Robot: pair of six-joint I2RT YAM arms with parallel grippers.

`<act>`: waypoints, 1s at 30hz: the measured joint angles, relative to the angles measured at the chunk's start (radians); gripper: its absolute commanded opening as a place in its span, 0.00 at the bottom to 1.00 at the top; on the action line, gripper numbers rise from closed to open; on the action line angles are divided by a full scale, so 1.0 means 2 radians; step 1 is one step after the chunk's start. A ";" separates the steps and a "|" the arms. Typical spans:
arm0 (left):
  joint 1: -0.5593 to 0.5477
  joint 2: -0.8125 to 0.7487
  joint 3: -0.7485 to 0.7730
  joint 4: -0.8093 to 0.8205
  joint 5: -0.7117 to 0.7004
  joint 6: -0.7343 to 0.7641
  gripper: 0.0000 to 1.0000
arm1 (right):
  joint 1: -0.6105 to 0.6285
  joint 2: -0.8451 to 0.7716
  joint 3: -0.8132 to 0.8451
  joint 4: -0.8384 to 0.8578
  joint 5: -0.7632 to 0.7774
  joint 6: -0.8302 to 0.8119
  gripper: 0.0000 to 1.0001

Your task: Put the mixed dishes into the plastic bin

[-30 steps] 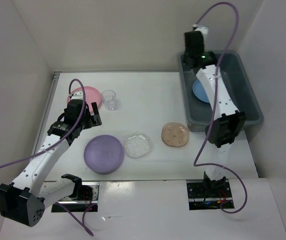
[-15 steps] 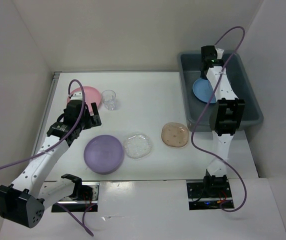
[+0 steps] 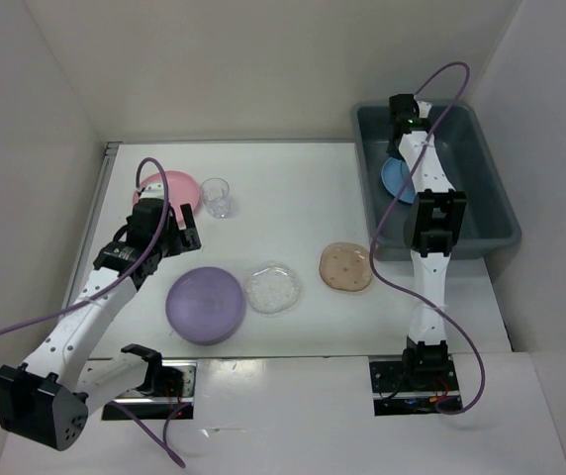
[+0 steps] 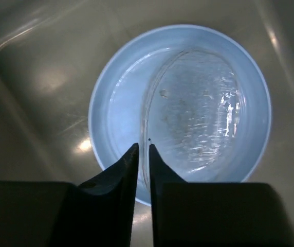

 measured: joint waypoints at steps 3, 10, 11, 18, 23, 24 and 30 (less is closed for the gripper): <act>0.000 0.001 0.000 0.000 0.000 0.000 0.99 | 0.000 0.003 0.011 -0.004 -0.011 0.004 0.62; 0.000 0.002 0.000 0.000 0.000 0.000 0.99 | 0.000 -0.005 0.020 -0.017 -0.035 0.005 0.70; 0.000 0.002 0.000 0.000 0.000 0.000 0.99 | 0.000 -0.012 0.020 -0.019 -0.044 0.005 0.70; 0.006 0.006 0.000 -0.001 -0.026 -0.047 0.99 | 0.024 -0.201 -0.117 0.006 -0.121 0.010 0.71; 0.036 0.038 0.000 0.007 -0.052 -0.117 0.99 | 0.125 -0.373 -0.238 0.065 -0.162 0.022 0.71; 0.045 0.050 0.000 0.012 -0.055 -0.129 0.99 | 0.150 -0.395 -0.257 0.074 -0.173 0.026 0.71; 0.124 0.135 0.002 0.063 -0.048 -0.185 0.98 | 0.239 -0.459 -0.386 0.106 -0.221 0.054 0.71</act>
